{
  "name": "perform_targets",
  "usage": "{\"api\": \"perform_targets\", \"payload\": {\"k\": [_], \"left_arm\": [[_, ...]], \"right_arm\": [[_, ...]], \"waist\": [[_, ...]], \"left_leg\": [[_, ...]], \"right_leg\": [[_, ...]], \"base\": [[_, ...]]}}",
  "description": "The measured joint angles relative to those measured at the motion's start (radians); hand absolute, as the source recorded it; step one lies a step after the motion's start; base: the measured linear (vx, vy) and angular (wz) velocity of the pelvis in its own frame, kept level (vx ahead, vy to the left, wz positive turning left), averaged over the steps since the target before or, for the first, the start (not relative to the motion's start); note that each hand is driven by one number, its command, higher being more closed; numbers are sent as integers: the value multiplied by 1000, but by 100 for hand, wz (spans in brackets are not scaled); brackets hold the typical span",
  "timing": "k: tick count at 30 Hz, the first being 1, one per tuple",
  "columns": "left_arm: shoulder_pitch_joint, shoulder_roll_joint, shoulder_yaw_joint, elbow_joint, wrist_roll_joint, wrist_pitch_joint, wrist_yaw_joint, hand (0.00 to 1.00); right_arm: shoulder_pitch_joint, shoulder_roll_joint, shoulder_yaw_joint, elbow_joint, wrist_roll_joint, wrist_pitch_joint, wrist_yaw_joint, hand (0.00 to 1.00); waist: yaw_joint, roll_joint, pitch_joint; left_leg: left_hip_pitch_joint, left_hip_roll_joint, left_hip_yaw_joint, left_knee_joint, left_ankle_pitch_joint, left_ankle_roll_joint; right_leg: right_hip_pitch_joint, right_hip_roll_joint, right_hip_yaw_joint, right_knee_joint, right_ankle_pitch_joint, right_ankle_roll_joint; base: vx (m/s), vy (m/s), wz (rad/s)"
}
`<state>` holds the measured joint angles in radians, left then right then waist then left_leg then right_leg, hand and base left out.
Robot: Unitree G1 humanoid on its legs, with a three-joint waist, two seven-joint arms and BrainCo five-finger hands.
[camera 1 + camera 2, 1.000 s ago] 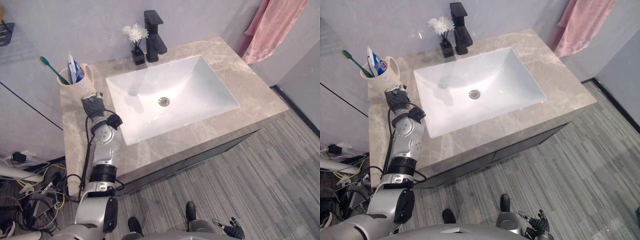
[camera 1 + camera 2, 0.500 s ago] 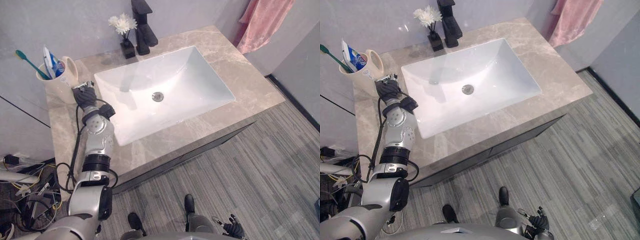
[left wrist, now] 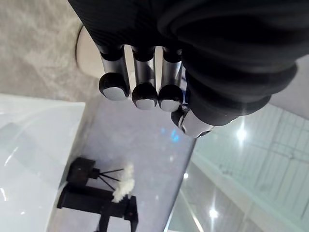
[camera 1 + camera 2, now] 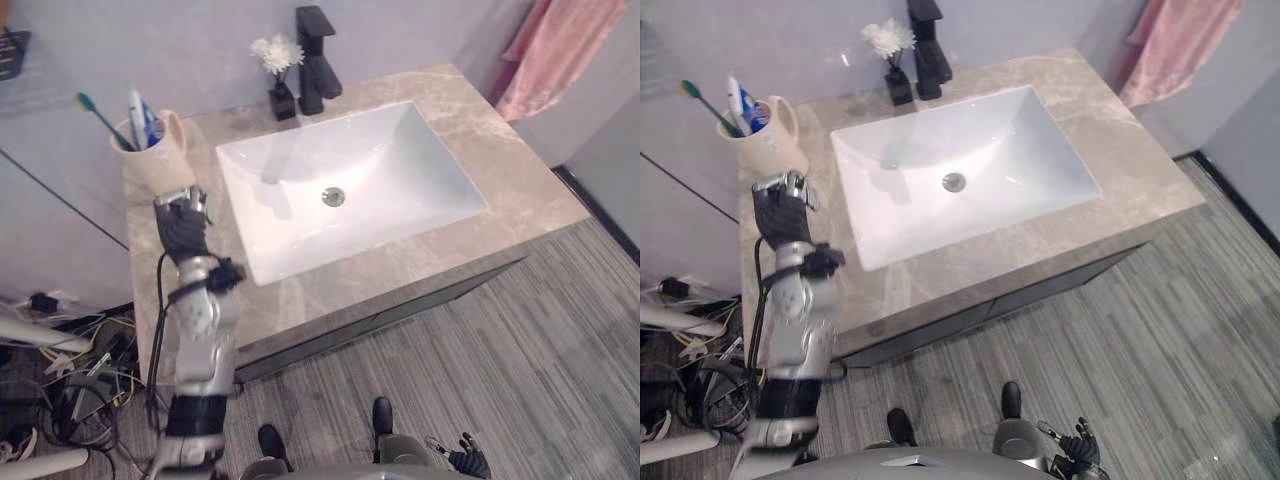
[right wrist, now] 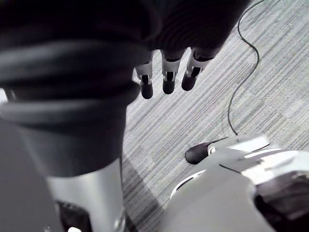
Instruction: Organize washtable
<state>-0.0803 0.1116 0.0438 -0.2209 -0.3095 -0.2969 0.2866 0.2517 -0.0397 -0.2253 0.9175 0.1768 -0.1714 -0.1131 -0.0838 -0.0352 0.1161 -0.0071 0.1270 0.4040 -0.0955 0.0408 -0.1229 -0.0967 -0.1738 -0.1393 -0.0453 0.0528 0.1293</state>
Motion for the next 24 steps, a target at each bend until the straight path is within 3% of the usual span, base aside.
{"api": "perform_targets", "payload": {"k": [4,6,11,14,17,24], "left_arm": [[111,7,13,-128,-18,-60,-87,100],[145,3,36,-141,-18,-75,-102,100],[245,-53,156,-136,15,-80,-72,100],[276,-86,289,-98,90,-82,-6,100],[283,-84,438,101,132,-66,74,100],[319,-76,494,585,143,27,95,100]], "right_arm": [[12,-15,-17,66,0,-1,6,0],[12,-21,-17,74,0,-1,7,0],[14,-26,-24,99,0,-1,6,0],[15,-29,-27,121,1,0,5,0],[16,-30,-23,121,0,1,5,0],[-12,-22,3,115,-1,10,5,0]], "waist": [[39,16,-23],[40,23,-36],[47,31,-63],[70,31,-66],[92,25,-92],[97,0,-111]], "left_leg": [[12,-3,-32,-1,2,2],[12,-3,-45,-3,3,4],[14,-1,-90,-9,12,4],[17,-1,-123,-9,21,8],[21,-1,-155,-9,27,8],[31,-3,-195,-9,32,6]], "right_leg": [[36,-5,-31,0,-3,3],[43,-6,-42,0,-4,4],[73,-7,-86,4,-19,5],[99,-7,-123,4,-23,3],[126,-7,-156,2,-29,-1],[162,-8,-205,-1,-49,-8]], "base": [[9,9,24],[-10,1,17],[-31,-12,27],[-35,-12,32],[-25,-10,29],[-27,-5,20]]}}
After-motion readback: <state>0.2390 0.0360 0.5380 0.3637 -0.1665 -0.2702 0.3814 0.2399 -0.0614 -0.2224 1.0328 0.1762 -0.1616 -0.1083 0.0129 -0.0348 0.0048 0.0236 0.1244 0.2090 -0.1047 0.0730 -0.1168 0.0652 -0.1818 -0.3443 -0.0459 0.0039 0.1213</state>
